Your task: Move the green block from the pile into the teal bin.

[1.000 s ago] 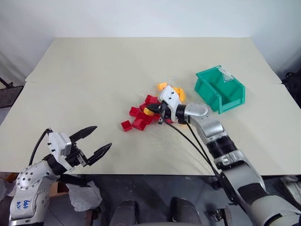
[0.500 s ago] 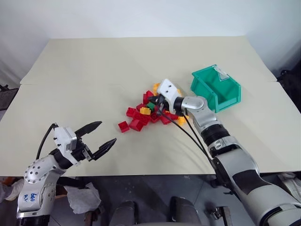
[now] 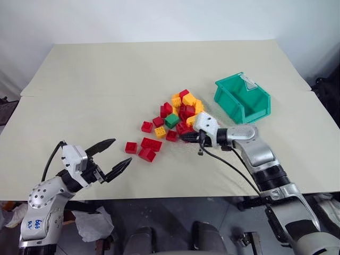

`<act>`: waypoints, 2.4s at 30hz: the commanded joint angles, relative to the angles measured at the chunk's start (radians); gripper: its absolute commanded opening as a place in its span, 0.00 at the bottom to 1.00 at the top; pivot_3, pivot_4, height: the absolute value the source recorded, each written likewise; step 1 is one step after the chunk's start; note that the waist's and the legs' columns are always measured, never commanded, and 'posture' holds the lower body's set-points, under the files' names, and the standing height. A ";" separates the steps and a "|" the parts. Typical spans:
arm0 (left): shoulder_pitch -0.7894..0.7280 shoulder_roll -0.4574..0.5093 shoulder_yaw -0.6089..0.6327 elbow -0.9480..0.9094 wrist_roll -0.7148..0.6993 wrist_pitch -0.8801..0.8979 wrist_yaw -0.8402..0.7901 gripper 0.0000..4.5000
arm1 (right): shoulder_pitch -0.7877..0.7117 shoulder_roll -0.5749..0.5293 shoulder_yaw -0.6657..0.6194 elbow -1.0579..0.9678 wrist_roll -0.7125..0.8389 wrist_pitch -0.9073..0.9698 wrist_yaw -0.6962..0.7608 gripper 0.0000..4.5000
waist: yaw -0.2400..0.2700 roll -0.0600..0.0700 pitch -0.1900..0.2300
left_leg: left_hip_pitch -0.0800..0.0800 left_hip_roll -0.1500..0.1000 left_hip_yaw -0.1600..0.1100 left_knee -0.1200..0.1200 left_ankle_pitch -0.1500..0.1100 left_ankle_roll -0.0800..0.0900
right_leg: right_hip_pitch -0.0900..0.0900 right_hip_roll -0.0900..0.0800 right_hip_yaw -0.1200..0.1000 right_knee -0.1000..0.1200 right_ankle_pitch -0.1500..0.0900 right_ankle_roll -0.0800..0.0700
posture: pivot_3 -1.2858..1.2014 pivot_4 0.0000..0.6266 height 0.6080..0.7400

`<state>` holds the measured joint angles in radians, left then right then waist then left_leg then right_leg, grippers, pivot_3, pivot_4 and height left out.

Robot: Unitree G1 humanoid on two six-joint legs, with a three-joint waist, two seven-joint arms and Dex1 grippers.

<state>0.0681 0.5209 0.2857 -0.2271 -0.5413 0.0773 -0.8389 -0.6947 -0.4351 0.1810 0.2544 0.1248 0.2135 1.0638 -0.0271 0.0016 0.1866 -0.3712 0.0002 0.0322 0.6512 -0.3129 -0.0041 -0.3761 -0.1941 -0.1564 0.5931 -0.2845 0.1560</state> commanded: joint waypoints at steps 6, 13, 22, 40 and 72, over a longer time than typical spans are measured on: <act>0.001 0.014 0.049 -0.017 -0.036 -0.003 -0.007 1.00 | 0.189 -0.176 -0.326 -0.073 0.251 -0.185 0.136 0.04 | 0.029 0.000 0.000 | 0.000 -0.001 0.001 0.001 -0.001 0.002 | 0.001 0.000 0.000 -0.002 0.000 0.000 | 0.52 0.24 1.00; -0.025 0.028 0.063 -0.001 -0.041 0.008 -0.024 1.00 | 0.252 -0.267 -0.369 0.004 0.258 -0.205 0.172 0.51 | 0.018 0.000 0.000 | 0.001 0.001 0.003 0.001 -0.001 0.002 | 0.001 0.000 0.001 -0.002 0.000 0.000 | 0.52 0.24 1.00; -0.030 0.036 0.039 -0.026 -0.040 0.024 -0.059 1.00 | -0.017 -0.216 -0.129 -0.007 0.163 -0.035 0.176 0.99 | 0.001 0.000 0.000 | 0.001 0.002 0.003 0.002 -0.001 0.002 | 0.001 0.000 0.001 -0.001 0.000 0.000 | 0.52 0.24 1.00; -0.022 -0.002 0.003 -0.043 -0.027 0.020 -0.023 1.00 | -0.495 0.167 0.082 0.517 -0.084 0.212 -0.067 0.99 | -0.001 0.000 0.000 | -0.001 0.001 0.001 0.002 -0.002 0.001 | 0.000 0.000 0.000 0.000 0.000 0.000 | 0.52 0.24 1.00; -0.030 -0.026 -0.014 -0.046 -0.017 0.001 0.003 1.00 | -0.503 0.238 0.008 0.609 -0.135 0.227 -0.277 0.66 | -0.006 0.000 0.000 | 0.000 0.002 0.002 0.001 -0.002 0.000 | -0.001 0.002 0.001 0.000 0.000 0.000 | 0.52 0.24 1.00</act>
<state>0.0444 0.4919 0.2650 -0.2614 -0.5575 0.0947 -0.8385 -1.1883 -0.1965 0.1998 0.8802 -0.0105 0.4579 0.7822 -0.0332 0.0021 0.1869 -0.3714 0.0024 0.0343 0.6525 -0.3152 -0.0040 -0.3772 -0.1922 -0.1558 0.5932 -0.2843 0.1558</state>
